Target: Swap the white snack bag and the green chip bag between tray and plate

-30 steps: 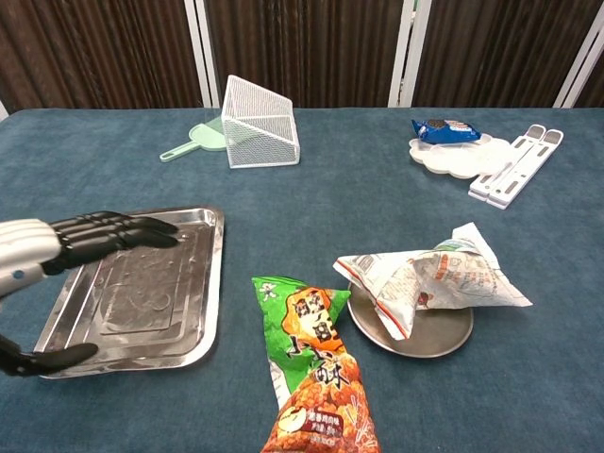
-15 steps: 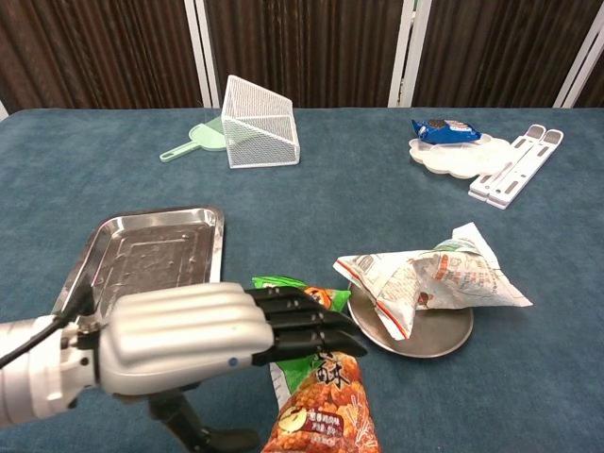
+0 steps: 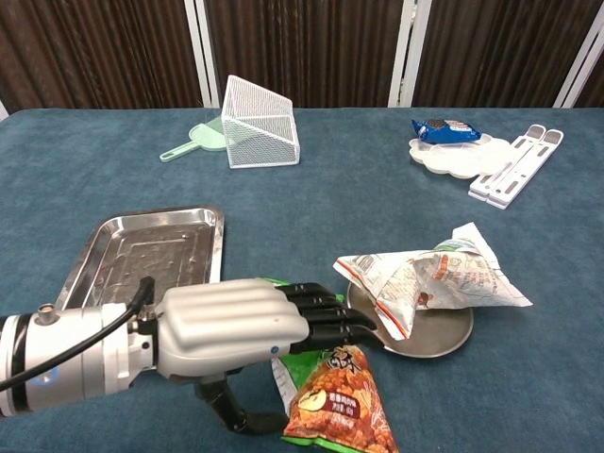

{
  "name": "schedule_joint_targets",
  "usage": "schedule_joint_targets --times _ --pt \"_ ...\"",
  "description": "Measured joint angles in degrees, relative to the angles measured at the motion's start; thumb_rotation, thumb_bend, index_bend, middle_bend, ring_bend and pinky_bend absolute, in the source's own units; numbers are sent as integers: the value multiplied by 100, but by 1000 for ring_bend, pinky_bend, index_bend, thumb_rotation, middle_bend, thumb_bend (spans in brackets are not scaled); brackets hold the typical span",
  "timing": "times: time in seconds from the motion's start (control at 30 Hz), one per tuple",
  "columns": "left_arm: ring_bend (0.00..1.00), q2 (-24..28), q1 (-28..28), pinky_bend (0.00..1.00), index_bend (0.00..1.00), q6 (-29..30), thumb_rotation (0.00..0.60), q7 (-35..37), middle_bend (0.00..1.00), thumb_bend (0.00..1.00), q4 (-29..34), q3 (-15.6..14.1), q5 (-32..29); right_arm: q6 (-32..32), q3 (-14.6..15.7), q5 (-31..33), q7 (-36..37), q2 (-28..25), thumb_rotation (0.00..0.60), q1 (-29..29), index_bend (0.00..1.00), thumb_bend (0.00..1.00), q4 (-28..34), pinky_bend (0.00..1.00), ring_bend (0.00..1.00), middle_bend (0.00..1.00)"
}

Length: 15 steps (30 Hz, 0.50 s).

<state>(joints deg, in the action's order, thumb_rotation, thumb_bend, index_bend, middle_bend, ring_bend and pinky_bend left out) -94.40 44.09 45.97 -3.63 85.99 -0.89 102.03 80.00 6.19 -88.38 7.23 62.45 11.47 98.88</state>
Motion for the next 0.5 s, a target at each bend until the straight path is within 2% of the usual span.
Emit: schedule_joint_targets --times 0.1,0.27,0.37,0.5 --pt "22 -33 64 76 34 -51 600 -15 50 360 -132 -20 -135 -15 -50 7 -13 9 600 -26 0 106 2 0 0 0" --pt "337 -74 95 400 380 154 600 58 405 367 -237 -84 -110 -85 -109 26 -52 31 600 -46 0 106 -3 0 0 0" --pt "487 -135 121 565 453 257 600 190 515 368 -369 -174 -64 -118 -136 23 -96 46 600 -60 0 106 0 0 0 0" --pt "595 -234 132 740 538 374 600 295 642 368 -490 -220 -84 -143 -164 -9 -121 53 600 -85 0 107 11 0 0 0"
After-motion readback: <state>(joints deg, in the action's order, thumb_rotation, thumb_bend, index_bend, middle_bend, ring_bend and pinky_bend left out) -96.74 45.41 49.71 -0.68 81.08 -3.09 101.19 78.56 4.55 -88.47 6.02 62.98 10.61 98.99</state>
